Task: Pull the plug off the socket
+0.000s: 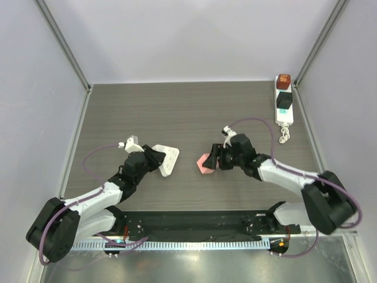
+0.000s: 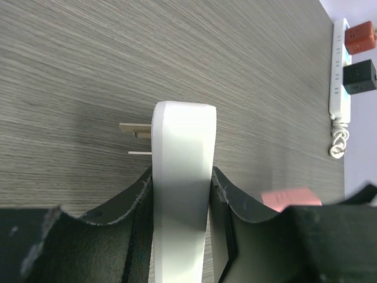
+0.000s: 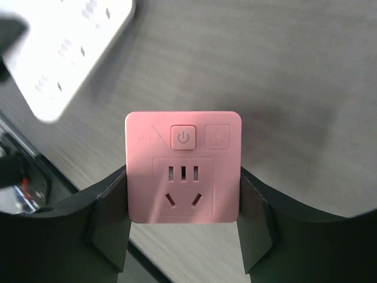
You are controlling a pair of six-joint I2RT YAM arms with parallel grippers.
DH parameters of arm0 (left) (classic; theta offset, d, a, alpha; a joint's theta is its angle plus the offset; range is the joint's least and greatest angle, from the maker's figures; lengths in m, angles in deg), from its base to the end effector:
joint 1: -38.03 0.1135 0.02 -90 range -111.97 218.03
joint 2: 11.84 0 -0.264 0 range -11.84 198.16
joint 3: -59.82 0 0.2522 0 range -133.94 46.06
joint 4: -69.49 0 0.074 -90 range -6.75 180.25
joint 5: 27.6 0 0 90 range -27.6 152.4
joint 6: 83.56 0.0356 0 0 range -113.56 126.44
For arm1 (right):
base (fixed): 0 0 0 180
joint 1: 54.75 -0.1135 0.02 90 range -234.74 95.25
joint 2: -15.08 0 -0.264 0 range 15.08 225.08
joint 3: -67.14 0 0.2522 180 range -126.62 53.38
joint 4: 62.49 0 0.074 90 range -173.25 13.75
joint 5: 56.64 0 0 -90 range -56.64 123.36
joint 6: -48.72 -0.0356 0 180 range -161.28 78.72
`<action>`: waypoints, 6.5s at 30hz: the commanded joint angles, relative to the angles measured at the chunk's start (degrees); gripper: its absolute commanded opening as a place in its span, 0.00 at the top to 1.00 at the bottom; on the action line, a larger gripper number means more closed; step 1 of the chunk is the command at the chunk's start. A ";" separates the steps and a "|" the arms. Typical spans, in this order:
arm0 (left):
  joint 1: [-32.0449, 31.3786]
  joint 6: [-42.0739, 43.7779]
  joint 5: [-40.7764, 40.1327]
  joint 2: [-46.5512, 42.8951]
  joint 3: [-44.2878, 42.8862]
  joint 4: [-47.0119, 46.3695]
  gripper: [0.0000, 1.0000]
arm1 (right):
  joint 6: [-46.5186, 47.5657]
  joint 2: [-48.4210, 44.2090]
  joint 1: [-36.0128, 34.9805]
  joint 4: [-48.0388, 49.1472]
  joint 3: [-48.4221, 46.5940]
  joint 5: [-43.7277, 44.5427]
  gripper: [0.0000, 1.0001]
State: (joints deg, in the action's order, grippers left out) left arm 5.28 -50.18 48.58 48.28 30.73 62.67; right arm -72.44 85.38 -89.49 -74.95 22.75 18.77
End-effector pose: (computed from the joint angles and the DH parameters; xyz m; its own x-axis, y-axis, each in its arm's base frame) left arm 0.1758 -0.1030 0.1679 -0.4754 -0.6583 -0.5836 -0.0998 0.6994 -0.7077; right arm 0.1945 0.1458 0.1845 -0.8058 0.0506 -0.5900 -0.3469 0.7672 0.5395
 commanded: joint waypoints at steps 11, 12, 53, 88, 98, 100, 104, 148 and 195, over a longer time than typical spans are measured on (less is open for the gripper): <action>1.29 2.39 10.31 6.50 4.17 4.93 1.00 | -8.30 36.64 6.70 25.40 -31.49 -18.27 0.92; 1.37 2.13 10.13 5.89 4.17 5.37 1.00 | -9.44 39.71 6.79 26.20 -33.86 -18.28 0.90; 0.24 2.57 13.47 -26.46 -2.08 40.29 0.00 | 10.50 34.23 7.93 -9.03 -47.42 8.26 0.00; -34.66 5.38 -0.24 -13.17 5.05 11.34 0.05 | 30.89 44.30 43.00 -12.20 -55.23 35.85 0.00; -34.75 4.76 -1.64 -22.06 8.39 14.51 0.07 | 35.98 52.38 50.73 -12.55 -60.50 20.05 0.00; -34.75 4.85 -1.64 -21.71 8.13 14.34 0.07 | 36.95 53.27 51.53 -13.34 -60.77 17.24 0.00; -34.66 4.85 -1.12 -20.22 8.04 12.67 0.07 | 37.66 54.68 51.62 -15.45 -61.57 15.73 0.01; -53.38 -4.47 -28.10 -12.13 -25.44 44.92 0.01 | -18.85 -4.21 -15.08 -8.95 8.57 32.78 0.43; -37.56 8.45 -20.54 46.76 -73.10 60.41 0.00 | -3.56 -27.05 32.02 -5.70 13.83 5.71 0.08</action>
State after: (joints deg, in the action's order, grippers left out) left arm -33.19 -42.90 29.65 95.05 -42.19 124.79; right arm -76.15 61.32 -57.73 -87.78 35.95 25.28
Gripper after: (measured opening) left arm 0.996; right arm 0.919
